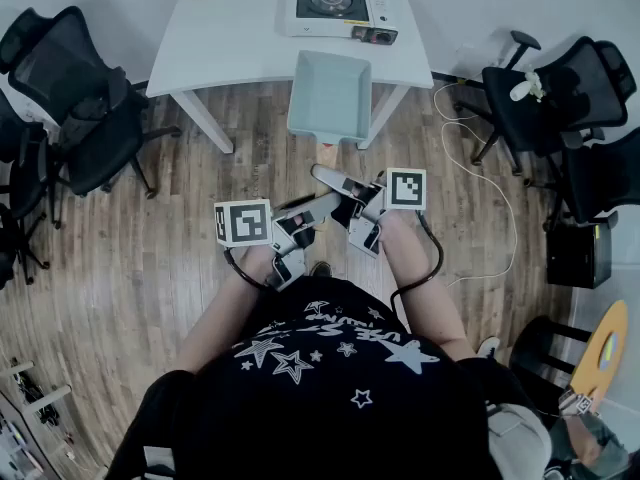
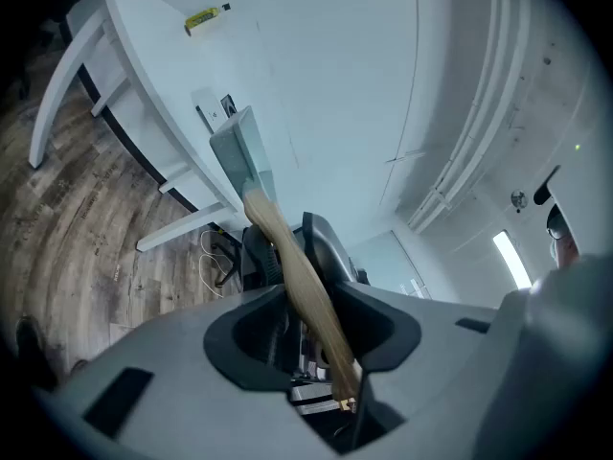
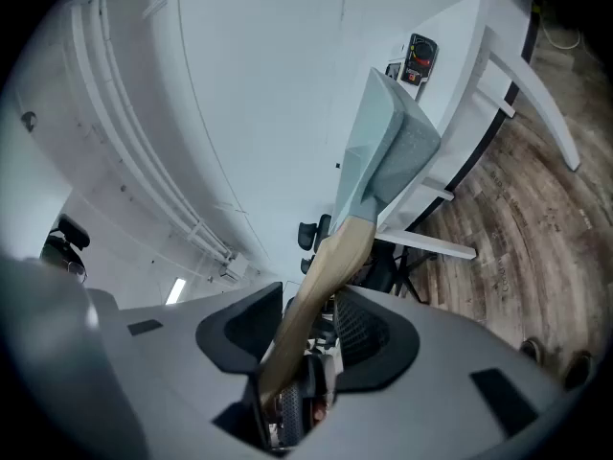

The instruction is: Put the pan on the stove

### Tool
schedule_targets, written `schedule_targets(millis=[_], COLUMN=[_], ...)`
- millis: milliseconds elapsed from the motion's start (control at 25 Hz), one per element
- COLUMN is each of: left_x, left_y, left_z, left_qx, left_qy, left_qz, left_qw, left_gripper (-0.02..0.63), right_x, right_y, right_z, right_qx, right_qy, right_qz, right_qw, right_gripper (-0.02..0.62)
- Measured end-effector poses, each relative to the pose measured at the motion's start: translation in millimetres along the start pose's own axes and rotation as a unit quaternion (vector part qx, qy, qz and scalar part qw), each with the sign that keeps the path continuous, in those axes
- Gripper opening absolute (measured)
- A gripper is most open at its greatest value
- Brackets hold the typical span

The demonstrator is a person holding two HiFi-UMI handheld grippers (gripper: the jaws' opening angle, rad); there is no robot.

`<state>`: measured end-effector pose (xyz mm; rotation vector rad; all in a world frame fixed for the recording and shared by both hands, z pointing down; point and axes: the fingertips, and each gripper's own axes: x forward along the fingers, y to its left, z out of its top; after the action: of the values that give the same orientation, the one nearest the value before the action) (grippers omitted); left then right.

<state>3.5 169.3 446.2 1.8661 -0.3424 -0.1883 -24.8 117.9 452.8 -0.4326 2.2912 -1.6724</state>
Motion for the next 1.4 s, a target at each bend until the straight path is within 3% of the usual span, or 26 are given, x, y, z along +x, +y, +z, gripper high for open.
schedule_targets(millis=[360,960,1160,1400], left_x=[0.6,3.8,27.5,34.5], left_y=[-0.4,-9.3,-12.5,5.0], left_z=[-0.7,-2.4,-13.0,5.6], left_qx=[-0.008,0.002,0.011,0.007], left_qy=[0.001,0.003,-0.001,0.004], left_qz=[0.000,-0.016,-0.010,0.004], left_qw=[1.0000,0.9999,0.9999,1.0000], left_gripper=[0.155,0.156,0.155,0.156], right_x=[0.2,-4.2,-29.6,-20.9], right_y=[0.9,10.8,7.1,-7.2], right_z=[-2.3,0.8,7.5,26.3], right_qx=[0.009,-0.023,-0.023,-0.020], right_qy=[0.012,0.017,0.019,0.020], right_qz=[-0.004,-0.010,-0.006,-0.008], right_qw=[1.000,1.000,1.000,1.000], right_gripper=[0.170,0.170,0.170,0.172])
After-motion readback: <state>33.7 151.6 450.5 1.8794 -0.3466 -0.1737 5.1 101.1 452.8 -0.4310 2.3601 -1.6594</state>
